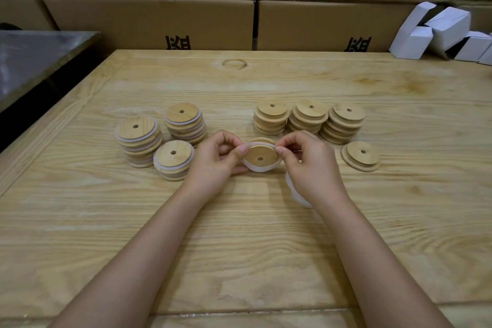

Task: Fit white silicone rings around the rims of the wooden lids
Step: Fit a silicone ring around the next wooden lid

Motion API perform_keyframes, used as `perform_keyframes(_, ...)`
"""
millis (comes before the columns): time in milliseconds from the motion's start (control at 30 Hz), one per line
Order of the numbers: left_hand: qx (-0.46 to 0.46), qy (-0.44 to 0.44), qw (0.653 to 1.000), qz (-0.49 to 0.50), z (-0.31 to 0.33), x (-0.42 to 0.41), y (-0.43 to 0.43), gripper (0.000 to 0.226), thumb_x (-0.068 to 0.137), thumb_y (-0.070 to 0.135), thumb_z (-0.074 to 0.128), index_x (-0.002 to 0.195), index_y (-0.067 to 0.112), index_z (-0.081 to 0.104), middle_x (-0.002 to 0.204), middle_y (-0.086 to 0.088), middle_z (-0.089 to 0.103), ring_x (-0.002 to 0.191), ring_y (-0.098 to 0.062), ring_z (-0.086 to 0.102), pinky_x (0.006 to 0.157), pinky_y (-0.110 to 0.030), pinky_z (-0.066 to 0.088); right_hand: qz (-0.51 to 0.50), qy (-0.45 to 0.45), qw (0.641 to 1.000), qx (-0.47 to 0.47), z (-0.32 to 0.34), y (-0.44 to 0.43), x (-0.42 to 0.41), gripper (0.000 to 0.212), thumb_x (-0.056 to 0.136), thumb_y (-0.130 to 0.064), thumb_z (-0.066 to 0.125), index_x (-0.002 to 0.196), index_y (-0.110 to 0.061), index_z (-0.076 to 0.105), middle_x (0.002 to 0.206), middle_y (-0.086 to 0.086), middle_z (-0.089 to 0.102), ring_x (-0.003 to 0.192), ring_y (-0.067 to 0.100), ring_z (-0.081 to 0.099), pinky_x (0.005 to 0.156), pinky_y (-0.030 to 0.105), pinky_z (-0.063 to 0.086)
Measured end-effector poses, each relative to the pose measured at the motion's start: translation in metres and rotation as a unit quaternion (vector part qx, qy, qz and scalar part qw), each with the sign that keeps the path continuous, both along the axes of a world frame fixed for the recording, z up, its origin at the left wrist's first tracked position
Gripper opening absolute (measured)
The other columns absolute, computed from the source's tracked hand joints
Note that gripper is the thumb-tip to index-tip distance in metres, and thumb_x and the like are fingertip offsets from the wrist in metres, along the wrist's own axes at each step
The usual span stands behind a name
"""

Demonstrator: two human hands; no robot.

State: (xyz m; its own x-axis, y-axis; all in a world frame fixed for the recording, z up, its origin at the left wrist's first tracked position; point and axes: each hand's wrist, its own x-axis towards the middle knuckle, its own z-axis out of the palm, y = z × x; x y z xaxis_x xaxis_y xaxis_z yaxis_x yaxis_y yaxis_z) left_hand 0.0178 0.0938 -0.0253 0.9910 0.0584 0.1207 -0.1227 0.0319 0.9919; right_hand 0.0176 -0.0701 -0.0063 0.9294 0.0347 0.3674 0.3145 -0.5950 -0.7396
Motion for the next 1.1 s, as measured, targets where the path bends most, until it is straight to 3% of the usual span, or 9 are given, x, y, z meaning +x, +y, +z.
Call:
perform_keyframes(200, 0.031, 0.007, 0.999, 0.005, -0.005, 0.003, 0.002, 0.018, 0.092, -0.001, 0.050, 0.079, 0.011, 0.051, 0.062, 0.006, 0.063, 0.072, -0.005, 0.067, 0.065, -0.027, 0.059, 0.008, -0.003, 1.000, -0.007, 0.001, 0.001, -0.001, 0.008, 0.086, -0.007, 0.063, 0.082, -0.014, 0.065, 0.084, -0.005, 0.061, 0.078, 0.008, 0.056, 0.069, 0.007, 0.039)
perform_keyframes(367, 0.088, -0.009, 0.996, -0.014, -0.005, 0.004, 0.005, 0.021, 0.092, -0.003, 0.049, 0.079, 0.012, 0.051, 0.071, -0.002, 0.062, 0.072, -0.008, 0.066, 0.069, -0.029, 0.058, 0.009, -0.009, 1.000, -0.010, 0.002, 0.001, -0.001, 0.006, 0.085, -0.007, 0.063, 0.083, -0.012, 0.066, 0.084, -0.005, 0.061, 0.077, 0.008, 0.055, 0.068, 0.006, 0.038)
perform_keyframes(500, 0.161, -0.057, 0.985, -0.020, -0.003, 0.000, 0.011, 0.025, 0.090, -0.004, 0.053, 0.076, 0.016, 0.053, 0.070, 0.004, 0.064, 0.069, -0.004, 0.066, 0.067, -0.021, 0.056, 0.012, -0.007, 1.000, -0.012, 0.003, 0.002, -0.001, 0.007, 0.085, -0.007, 0.063, 0.082, -0.012, 0.065, 0.083, -0.006, 0.060, 0.077, 0.008, 0.055, 0.068, 0.005, 0.037)
perform_keyframes(567, 0.177, -0.069, 0.982, -0.005, -0.004, 0.000, 0.013, 0.025, 0.088, -0.002, 0.058, 0.075, 0.019, 0.054, 0.072, 0.004, 0.065, 0.072, -0.010, 0.066, 0.071, -0.030, 0.057, 0.012, -0.005, 1.000, -0.011, 0.002, 0.001, -0.001, 0.007, 0.086, -0.007, 0.063, 0.083, -0.013, 0.065, 0.084, -0.006, 0.060, 0.078, 0.009, 0.056, 0.068, 0.006, 0.038)
perform_keyframes(633, 0.165, -0.071, 0.984, -0.008, -0.005, -0.001, 0.014, 0.022, 0.087, 0.001, 0.060, 0.076, 0.019, 0.055, 0.072, 0.005, 0.065, 0.072, -0.015, 0.067, 0.074, -0.038, 0.057, 0.011, -0.007, 1.000, -0.010, 0.002, 0.001, -0.001, 0.006, 0.086, -0.008, 0.063, 0.083, -0.013, 0.065, 0.084, -0.006, 0.060, 0.079, 0.009, 0.057, 0.069, 0.009, 0.039)
perform_keyframes(700, 0.157, -0.076, 0.984, -0.024, -0.005, -0.002, 0.014, 0.018, 0.087, 0.007, 0.063, 0.079, 0.020, 0.053, 0.070, 0.007, 0.067, 0.071, -0.017, 0.067, 0.072, -0.037, 0.058, 0.010, -0.013, 1.000, -0.010, 0.001, 0.001, -0.001, 0.005, 0.086, -0.008, 0.063, 0.083, -0.012, 0.066, 0.084, -0.005, 0.061, 0.079, 0.010, 0.057, 0.070, 0.012, 0.040)
perform_keyframes(800, 0.177, -0.069, 0.982, -0.015, -0.005, -0.003, 0.010, 0.027, 0.079, 0.016, 0.073, 0.085, 0.027, 0.049, 0.072, 0.008, 0.070, 0.071, -0.012, 0.068, 0.067, -0.022, 0.054, 0.008, -0.023, 1.000, -0.009, 0.000, 0.003, -0.001, 0.005, 0.086, -0.008, 0.063, 0.084, -0.011, 0.066, 0.084, -0.004, 0.061, 0.078, 0.010, 0.057, 0.071, 0.015, 0.042)
perform_keyframes(900, 0.190, -0.068, 0.979, -0.010, -0.004, -0.001, 0.007, 0.034, 0.082, 0.007, 0.069, 0.095, 0.033, 0.051, 0.080, 0.012, 0.071, 0.074, -0.002, 0.069, 0.069, -0.014, 0.052, 0.011, -0.023, 1.000, -0.001, -0.001, 0.004, -0.001, 0.006, 0.085, -0.009, 0.063, 0.083, -0.014, 0.065, 0.084, -0.006, 0.061, 0.077, 0.008, 0.057, 0.072, 0.017, 0.044)
perform_keyframes(1100, 0.104, -0.028, 0.994, -0.023, -0.003, 0.002, 0.007, 0.019, 0.086, -0.005, 0.059, 0.089, 0.014, 0.058, 0.082, 0.002, 0.068, 0.070, -0.005, 0.068, 0.069, -0.023, 0.057, -0.001, -0.008, 1.000, 0.004, 0.000, 0.003, -0.002, 0.003, 0.084, -0.019, 0.067, 0.082, -0.017, 0.065, 0.080, -0.009, 0.062, 0.075, 0.004, 0.056, 0.070, 0.015, 0.042)
